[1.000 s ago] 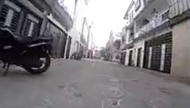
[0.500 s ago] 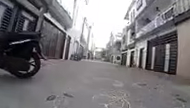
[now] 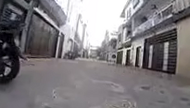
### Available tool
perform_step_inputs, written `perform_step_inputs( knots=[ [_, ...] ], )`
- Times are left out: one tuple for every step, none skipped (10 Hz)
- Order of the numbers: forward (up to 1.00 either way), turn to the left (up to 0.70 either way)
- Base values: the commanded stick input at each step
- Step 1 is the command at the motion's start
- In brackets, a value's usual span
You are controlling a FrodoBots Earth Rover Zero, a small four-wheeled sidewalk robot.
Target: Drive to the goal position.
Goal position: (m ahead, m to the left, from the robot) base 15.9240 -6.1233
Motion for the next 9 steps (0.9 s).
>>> perform_step_inputs(
  knots=[
    [1.0,0.06],
    [1.0,0.06],
    [1.0,0.06],
    [1.0,0.06],
    [1.0,0.06],
    [1.0,0.06],
    [1.0,0.06],
    [1.0,0.06],
    [1.0,0.06]
  ],
)
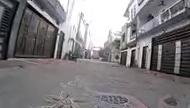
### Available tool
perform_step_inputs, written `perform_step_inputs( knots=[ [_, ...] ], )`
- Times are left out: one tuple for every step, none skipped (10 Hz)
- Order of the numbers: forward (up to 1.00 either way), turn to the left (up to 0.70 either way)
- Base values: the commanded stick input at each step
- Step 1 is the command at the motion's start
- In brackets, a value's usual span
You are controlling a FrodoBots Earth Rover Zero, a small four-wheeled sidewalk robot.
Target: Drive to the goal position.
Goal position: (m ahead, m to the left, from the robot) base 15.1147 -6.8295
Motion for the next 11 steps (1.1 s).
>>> perform_step_inputs(
  knots=[
    [1.0,0.06],
    [1.0,0.06],
    [1.0,0.06],
    [1.0,0.06],
    [1.0,0.06],
    [1.0,0.06],
    [1.0,0.06],
    [1.0,0.06],
    [1.0,0.06],
    [1.0,-0.02],
    [1.0,-0.1]
  ],
)
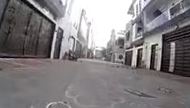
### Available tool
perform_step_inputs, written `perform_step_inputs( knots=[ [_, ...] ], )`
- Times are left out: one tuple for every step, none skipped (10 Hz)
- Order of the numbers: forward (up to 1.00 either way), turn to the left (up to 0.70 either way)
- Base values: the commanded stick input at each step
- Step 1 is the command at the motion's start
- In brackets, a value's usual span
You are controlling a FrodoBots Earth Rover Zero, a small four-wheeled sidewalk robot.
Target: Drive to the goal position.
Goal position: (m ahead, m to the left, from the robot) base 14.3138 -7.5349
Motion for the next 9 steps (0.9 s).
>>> perform_step_inputs(
  knots=[
    [1.0,0.06],
    [1.0,0.06],
    [1.0,0.06],
    [1.0,0.06],
    [1.0,0.06],
    [1.0,0.06],
    [1.0,0.06],
    [1.0,0.06],
    [1.0,0.06]
  ],
)
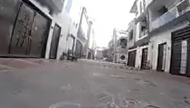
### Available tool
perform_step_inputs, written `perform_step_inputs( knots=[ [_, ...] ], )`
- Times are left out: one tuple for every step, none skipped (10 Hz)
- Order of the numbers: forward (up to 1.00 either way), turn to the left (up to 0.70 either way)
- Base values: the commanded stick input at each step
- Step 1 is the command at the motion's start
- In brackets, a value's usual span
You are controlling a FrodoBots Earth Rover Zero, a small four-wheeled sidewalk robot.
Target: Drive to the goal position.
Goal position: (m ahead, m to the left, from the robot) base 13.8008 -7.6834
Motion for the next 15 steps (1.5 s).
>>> perform_step_inputs(
  knots=[
    [1.0,0.06],
    [1.0,0.06],
    [1.0,0.06],
    [1.0,0.06],
    [1.0,0.06],
    [1.0,0.06],
    [1.0,-0.14],
    [1.0,-0.34],
    [1.0,-0.34],
    [1.0,-0.03],
    [1.0,0.06],
    [1.0,0.06],
    [1.0,0.06],
    [1.0,0.06],
    [1.0,0.06]
  ],
)
